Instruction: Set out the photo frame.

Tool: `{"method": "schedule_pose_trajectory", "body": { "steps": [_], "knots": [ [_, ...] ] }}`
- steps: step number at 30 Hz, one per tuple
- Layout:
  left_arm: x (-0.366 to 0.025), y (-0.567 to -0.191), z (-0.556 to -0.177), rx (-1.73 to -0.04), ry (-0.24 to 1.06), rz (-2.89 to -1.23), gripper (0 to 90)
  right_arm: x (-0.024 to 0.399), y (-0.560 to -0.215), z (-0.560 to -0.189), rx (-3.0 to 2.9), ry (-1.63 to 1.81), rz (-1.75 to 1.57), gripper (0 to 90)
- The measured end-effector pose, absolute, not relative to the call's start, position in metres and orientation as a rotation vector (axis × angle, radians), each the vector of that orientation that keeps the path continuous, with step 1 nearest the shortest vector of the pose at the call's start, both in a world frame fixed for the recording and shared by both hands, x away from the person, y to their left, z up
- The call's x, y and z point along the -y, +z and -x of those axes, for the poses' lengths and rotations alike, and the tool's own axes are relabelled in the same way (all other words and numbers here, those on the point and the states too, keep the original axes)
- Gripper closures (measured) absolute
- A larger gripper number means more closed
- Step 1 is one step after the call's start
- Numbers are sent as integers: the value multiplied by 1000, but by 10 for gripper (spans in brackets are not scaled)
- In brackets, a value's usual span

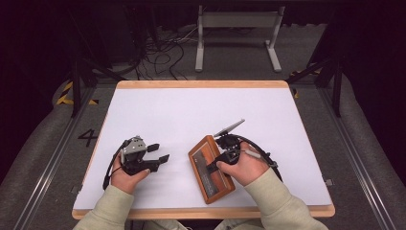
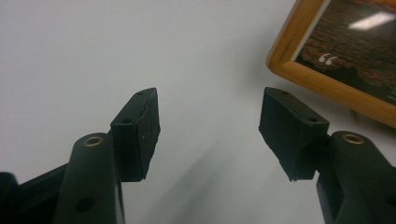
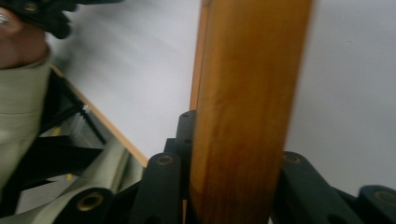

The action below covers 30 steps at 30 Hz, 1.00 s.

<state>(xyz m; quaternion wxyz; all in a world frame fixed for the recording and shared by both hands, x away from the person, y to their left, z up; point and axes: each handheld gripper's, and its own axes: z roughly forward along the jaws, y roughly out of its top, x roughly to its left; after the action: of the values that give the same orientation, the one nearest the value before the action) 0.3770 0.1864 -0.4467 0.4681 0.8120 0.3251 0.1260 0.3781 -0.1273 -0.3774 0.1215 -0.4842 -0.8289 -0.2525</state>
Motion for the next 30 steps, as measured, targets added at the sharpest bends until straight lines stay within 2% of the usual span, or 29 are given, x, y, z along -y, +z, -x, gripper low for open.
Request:
{"method": "schedule_pose_trajectory", "body": {
  "steps": [6, 14, 19, 23, 30],
  "knots": [
    [-188, -446, -377, -799, 303, -1984, 385, 129, -361, -377, 2538, -740, 1419, 753],
    [-188, -446, -377, -802, 302, -1979, 385, 131, -329, -379, 2684, -772, 1262, 753],
    [-189, -446, -377, -804, 308, -1976, 383, 129, -309, -385, 2842, -790, 1021, 753],
    [-189, -446, -377, -804, 310, -1976, 383, 127, -301, -393, 3017, -726, 690, 753],
    [-189, -445, -377, -808, 304, -1978, 384, 121, -303, -406, 3169, -588, 299, 753]
  ]
}}
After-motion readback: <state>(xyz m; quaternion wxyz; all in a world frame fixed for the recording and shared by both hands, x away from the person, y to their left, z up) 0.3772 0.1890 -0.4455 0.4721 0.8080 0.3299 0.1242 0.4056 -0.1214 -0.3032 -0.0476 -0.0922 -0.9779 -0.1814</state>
